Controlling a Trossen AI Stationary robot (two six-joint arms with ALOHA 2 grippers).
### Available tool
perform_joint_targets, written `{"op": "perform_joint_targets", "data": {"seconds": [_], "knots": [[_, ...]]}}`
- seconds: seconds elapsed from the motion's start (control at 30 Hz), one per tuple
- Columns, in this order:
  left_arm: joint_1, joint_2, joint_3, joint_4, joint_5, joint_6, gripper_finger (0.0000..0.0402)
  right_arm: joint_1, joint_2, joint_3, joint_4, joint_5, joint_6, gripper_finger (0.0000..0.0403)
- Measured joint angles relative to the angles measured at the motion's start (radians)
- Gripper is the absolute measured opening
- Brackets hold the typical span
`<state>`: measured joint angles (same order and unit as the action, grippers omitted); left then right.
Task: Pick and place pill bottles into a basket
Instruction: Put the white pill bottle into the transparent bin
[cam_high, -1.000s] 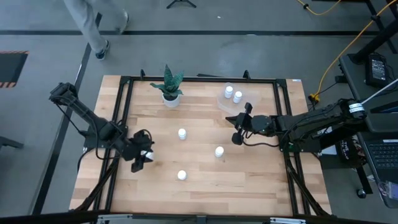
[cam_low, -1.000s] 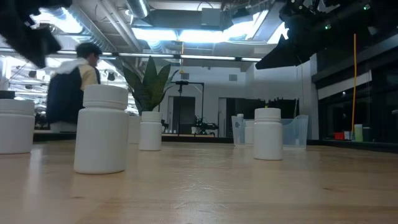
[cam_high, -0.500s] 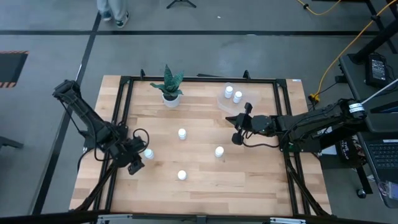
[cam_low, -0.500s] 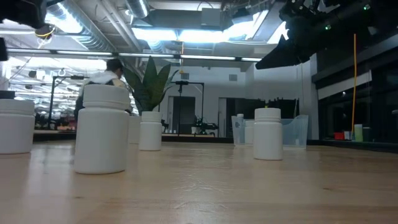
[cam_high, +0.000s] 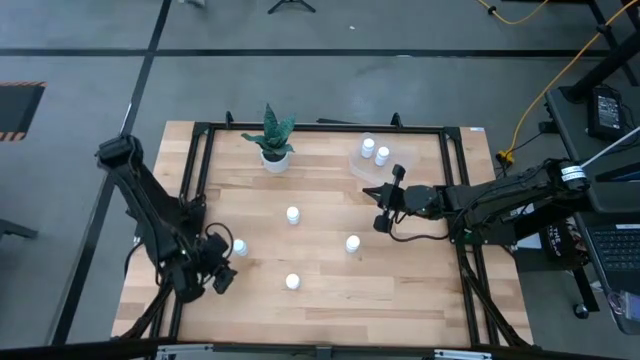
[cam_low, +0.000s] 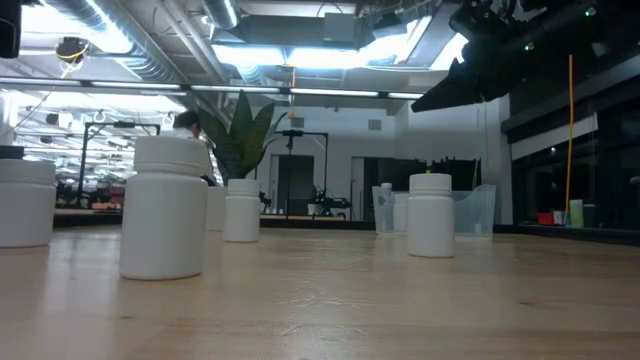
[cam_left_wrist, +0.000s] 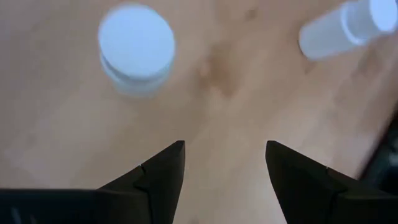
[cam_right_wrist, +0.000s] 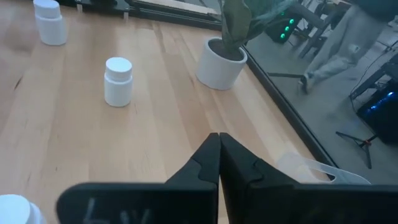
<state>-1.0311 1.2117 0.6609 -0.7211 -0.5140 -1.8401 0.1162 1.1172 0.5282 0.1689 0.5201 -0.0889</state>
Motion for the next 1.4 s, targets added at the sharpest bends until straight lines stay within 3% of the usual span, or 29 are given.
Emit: {"op": "perform_joint_targets", "data": {"seconds": [0.1,0.27,0.47,0.77,1.03,1.4], "knots": [[-0.019,0.081,0.000,-0.001,-0.034,-0.059,0.0216,0.000,0.000,0.000,-0.016,0.000,0.001,0.0007],[-0.034,0.206,0.000,-0.001,0.041,-0.153,0.0216,0.000,0.000,0.000,-0.026,0.000,0.005,0.0007],[-0.048,0.307,0.000,0.000,-0.068,-0.166,0.0216,0.000,0.000,0.000,-0.026,0.000,0.014,0.0007],[-0.050,0.443,0.006,-0.007,-0.147,-0.210,0.0216,0.000,0.000,0.000,-0.026,0.000,0.017,0.0007],[-0.048,0.477,0.003,0.007,-0.215,-0.214,0.0220,0.000,0.000,0.000,-0.025,0.000,0.017,0.0007],[-0.034,0.480,0.007,0.008,-0.249,-0.185,0.0255,0.000,0.000,0.000,-0.024,0.000,0.017,0.0007]]}}
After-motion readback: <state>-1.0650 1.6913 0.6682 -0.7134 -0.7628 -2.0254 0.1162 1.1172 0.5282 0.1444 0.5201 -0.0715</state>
